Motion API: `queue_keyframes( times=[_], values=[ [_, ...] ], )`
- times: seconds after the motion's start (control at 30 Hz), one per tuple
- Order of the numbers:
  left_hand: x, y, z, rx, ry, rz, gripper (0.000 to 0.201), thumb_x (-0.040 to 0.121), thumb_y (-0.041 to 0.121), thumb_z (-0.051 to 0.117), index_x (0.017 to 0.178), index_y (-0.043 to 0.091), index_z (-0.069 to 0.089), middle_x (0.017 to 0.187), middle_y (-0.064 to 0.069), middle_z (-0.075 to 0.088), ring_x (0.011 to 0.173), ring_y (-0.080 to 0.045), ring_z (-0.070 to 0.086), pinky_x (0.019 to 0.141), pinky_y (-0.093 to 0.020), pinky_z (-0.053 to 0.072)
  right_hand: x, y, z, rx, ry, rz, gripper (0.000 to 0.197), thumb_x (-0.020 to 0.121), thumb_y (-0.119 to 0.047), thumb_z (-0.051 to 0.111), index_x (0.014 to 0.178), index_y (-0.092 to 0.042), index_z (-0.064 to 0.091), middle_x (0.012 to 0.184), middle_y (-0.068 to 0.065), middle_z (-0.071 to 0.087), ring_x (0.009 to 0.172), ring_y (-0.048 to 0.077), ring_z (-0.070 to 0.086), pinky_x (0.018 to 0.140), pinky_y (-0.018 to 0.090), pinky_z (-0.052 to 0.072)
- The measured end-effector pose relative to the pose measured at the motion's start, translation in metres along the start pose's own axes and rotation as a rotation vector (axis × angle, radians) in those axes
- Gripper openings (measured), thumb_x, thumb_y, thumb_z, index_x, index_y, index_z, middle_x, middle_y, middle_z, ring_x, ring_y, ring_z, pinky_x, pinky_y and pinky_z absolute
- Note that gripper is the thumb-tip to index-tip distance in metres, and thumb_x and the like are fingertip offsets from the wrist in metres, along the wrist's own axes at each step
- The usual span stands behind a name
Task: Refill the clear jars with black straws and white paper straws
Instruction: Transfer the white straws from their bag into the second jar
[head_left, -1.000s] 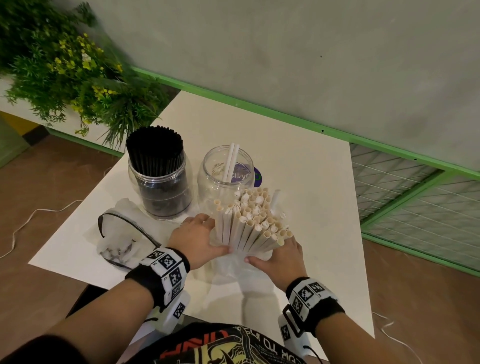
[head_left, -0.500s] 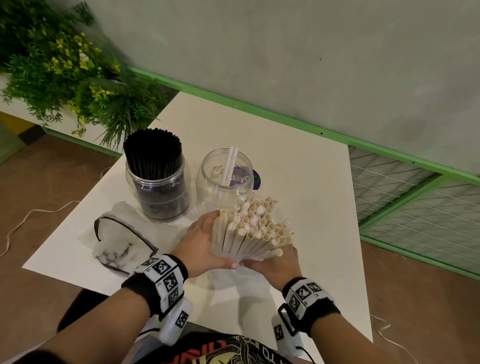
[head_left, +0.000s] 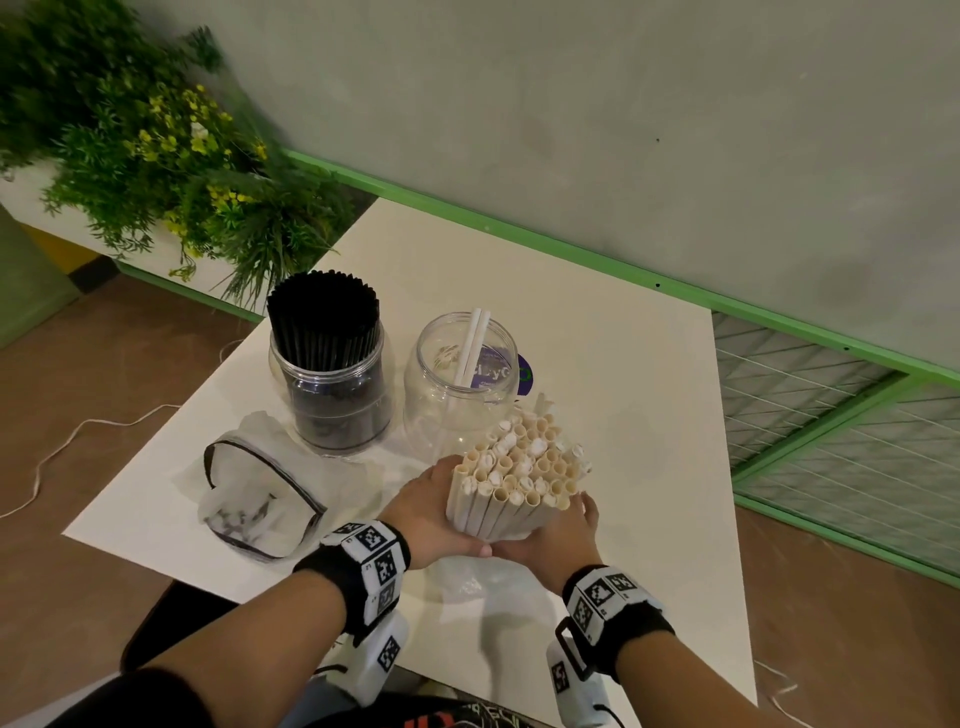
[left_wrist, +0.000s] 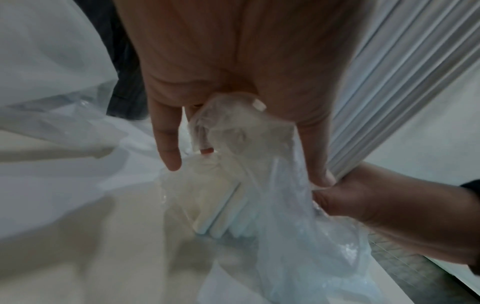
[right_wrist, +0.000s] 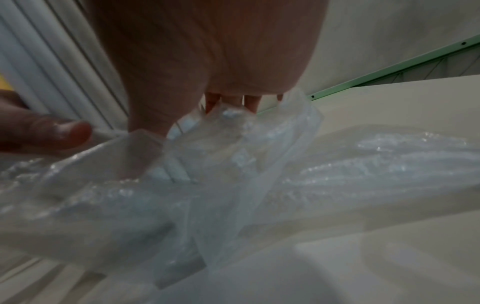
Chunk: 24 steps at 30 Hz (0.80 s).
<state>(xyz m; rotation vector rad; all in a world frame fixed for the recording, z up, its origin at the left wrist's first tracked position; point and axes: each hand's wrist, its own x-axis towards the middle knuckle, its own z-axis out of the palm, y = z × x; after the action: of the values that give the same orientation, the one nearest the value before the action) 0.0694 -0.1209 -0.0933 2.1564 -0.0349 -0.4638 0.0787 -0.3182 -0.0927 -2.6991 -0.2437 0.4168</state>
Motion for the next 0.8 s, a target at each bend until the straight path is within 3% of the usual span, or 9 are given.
queue_keyframes(
  times=[0.1, 0.2, 0.3, 0.37, 0.43, 0.5, 0.57, 0.7, 0.8],
  values=[
    [-0.005, 0.006, 0.0, -0.081, 0.008, 0.009, 0.107, 0.044, 0.047, 0.09, 0.136, 0.038, 0.036, 0.131, 0.019, 0.053, 0.121, -0.005, 0.05, 0.105, -0.036, 0.044, 0.002, -0.001, -0.003, 0.092, -0.102, -0.037, 0.086, 0.054, -0.082, 0.06, 0.131, -0.047, 0.045, 0.125, -0.022, 0.055, 0.119, 0.007, 0.049, 0.109, 0.041, 0.03],
    [-0.014, 0.013, -0.001, -0.114, 0.038, 0.042, 0.101, 0.044, 0.043, 0.09, 0.131, 0.043, 0.039, 0.125, 0.017, 0.056, 0.118, -0.006, 0.052, 0.101, -0.038, 0.047, 0.0, 0.0, -0.009, 0.225, -0.161, -0.036, 0.087, 0.049, -0.076, 0.071, 0.127, -0.046, 0.049, 0.114, -0.023, 0.058, 0.108, 0.002, 0.053, 0.104, 0.042, 0.038],
    [-0.028, 0.024, -0.01, -0.133, 0.081, 0.103, 0.086, 0.05, 0.042, 0.09, 0.124, 0.047, 0.046, 0.118, 0.019, 0.06, 0.112, -0.002, 0.055, 0.096, -0.037, 0.05, -0.009, -0.006, -0.025, 0.24, -0.097, -0.063, 0.085, 0.046, -0.076, 0.072, 0.122, -0.042, 0.056, 0.107, -0.021, 0.063, 0.106, 0.005, 0.055, 0.104, 0.04, 0.038],
    [-0.039, 0.035, -0.025, -0.154, 0.119, 0.138, 0.083, 0.05, 0.046, 0.09, 0.121, 0.051, 0.046, 0.118, 0.017, 0.06, 0.112, -0.003, 0.056, 0.097, -0.037, 0.05, -0.015, -0.02, -0.042, 0.134, -0.036, -0.16, 0.086, 0.047, -0.084, 0.062, 0.122, -0.042, 0.058, 0.109, -0.021, 0.063, 0.11, 0.005, 0.051, 0.11, 0.041, 0.028],
    [-0.051, 0.042, -0.046, -0.169, 0.157, 0.162, 0.084, 0.049, 0.051, 0.088, 0.123, 0.047, 0.049, 0.119, 0.015, 0.06, 0.112, -0.003, 0.058, 0.097, -0.037, 0.051, -0.02, -0.042, -0.061, 0.148, -0.017, -0.231, 0.084, 0.05, -0.081, 0.062, 0.123, -0.039, 0.059, 0.111, -0.02, 0.064, 0.11, 0.003, 0.052, 0.11, 0.039, 0.029],
    [-0.063, 0.05, -0.074, -0.181, 0.186, 0.177, 0.08, 0.048, 0.051, 0.087, 0.119, 0.044, 0.052, 0.116, 0.014, 0.064, 0.109, -0.002, 0.06, 0.095, -0.036, 0.052, -0.02, -0.066, -0.077, 0.285, -0.015, -0.259, 0.082, 0.051, -0.072, 0.071, 0.121, -0.032, 0.062, 0.106, -0.017, 0.068, 0.101, 0.001, 0.062, 0.093, 0.027, 0.048],
    [-0.078, 0.059, -0.105, -0.161, 0.231, 0.186, 0.074, 0.048, 0.048, 0.088, 0.112, 0.047, 0.052, 0.114, 0.015, 0.065, 0.108, 0.001, 0.059, 0.096, -0.032, 0.051, -0.018, -0.094, -0.088, 0.345, 0.012, -0.315, 0.082, 0.05, -0.066, 0.076, 0.122, -0.029, 0.061, 0.103, -0.019, 0.068, 0.096, -0.004, 0.062, 0.079, 0.019, 0.052],
    [-0.109, 0.059, -0.165, -0.132, 0.291, 0.149, 0.068, 0.057, 0.026, 0.092, 0.116, 0.034, 0.059, 0.11, 0.014, 0.068, 0.102, 0.004, 0.061, 0.091, -0.024, 0.051, -0.008, -0.154, -0.093, 0.368, 0.079, -0.464, 0.082, 0.056, -0.06, 0.08, 0.128, -0.03, 0.054, 0.108, -0.022, 0.064, 0.099, -0.006, 0.059, 0.081, 0.016, 0.05],
    [-0.126, 0.044, -0.204, -0.092, 0.312, 0.138, 0.069, 0.054, 0.032, 0.093, 0.115, 0.035, 0.059, 0.109, 0.015, 0.068, 0.101, 0.004, 0.062, 0.091, -0.026, 0.052, 0.003, -0.195, -0.08, 0.411, 0.08, -0.542, 0.085, 0.057, -0.063, 0.078, 0.131, -0.029, 0.052, 0.111, -0.018, 0.066, 0.101, -0.005, 0.06, 0.082, 0.021, 0.052]
  ],
)
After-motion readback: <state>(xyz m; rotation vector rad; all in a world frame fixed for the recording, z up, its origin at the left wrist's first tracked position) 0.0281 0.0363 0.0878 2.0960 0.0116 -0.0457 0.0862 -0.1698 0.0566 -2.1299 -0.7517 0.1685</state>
